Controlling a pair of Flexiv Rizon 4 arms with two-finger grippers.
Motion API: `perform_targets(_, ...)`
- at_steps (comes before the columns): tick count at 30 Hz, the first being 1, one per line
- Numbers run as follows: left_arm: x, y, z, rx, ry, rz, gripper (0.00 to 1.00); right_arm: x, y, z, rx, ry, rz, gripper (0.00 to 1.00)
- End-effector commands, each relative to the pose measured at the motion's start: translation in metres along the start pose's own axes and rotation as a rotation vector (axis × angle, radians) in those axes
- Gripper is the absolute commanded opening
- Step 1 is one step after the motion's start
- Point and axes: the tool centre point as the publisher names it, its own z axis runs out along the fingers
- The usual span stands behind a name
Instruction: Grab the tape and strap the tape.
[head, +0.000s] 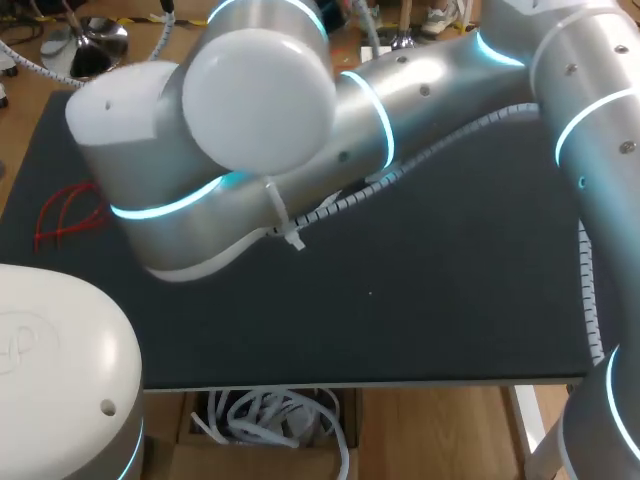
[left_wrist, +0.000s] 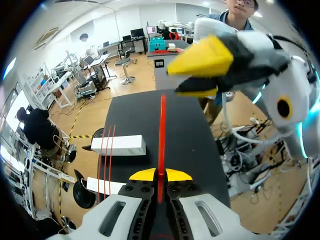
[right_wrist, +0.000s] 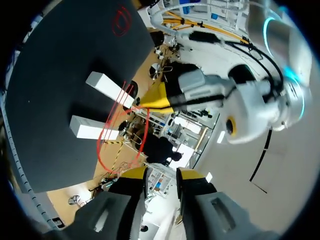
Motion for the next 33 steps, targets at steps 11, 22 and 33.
perform_targets(11,0.0,0.0,0.0,-0.003,0.0,-0.001,0.0,-0.002,-0.109,0.03,0.123,0.011,-0.005,1.0)
perform_targets(22,0.0,0.0,0.0,-0.003,0.0,-0.001,0.0,-0.002,-0.127,0.041,0.145,-0.004,-0.034,1.0)
perform_targets(33,0.027,0.1,0.012,-0.01,-0.003,-0.166,0.0,-0.002,-0.127,0.041,0.145,-0.004,-0.034,1.0)
